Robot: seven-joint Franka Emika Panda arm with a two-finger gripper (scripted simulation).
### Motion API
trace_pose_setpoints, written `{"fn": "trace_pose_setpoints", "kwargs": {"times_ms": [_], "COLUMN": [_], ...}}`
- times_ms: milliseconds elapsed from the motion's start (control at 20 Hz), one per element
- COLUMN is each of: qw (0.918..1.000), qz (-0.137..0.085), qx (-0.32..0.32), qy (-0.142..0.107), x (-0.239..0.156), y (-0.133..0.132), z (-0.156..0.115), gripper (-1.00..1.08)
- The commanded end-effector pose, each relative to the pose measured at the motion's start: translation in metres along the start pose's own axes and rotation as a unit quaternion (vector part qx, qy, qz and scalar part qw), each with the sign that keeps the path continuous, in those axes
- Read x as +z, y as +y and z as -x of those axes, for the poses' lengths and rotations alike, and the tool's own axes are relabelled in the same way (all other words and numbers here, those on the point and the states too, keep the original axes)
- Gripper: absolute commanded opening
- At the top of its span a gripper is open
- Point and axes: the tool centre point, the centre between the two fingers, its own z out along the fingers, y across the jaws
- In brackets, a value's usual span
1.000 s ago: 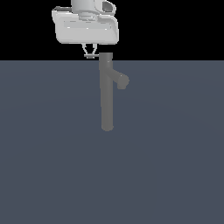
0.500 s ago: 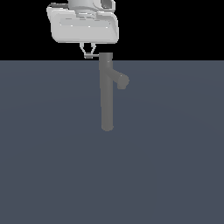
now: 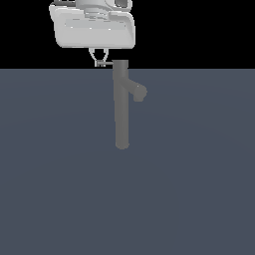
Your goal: Turn on the faucet by rotating a designated handle.
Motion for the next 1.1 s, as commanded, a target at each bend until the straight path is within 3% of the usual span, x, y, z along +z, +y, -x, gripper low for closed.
{"fn": "trace_pose_setpoints", "kwargs": {"times_ms": [0,550,650,1050], "qw": [1.0000,1.0000,1.0000,1.0000], "qz": [0.000,0.000,0.000,0.000], "qx": [0.002,0.003,-0.004,0.002], "qy": [-0.003,-0.006,-0.001,-0.005], "x": [0.000,-0.001,0.000,-0.001], "y": [0.004,0.021,0.015,0.063], "z": [0.010,0.047,0.037,0.058], "gripper": [-1.00,-1.00,-1.00,-1.00]}}
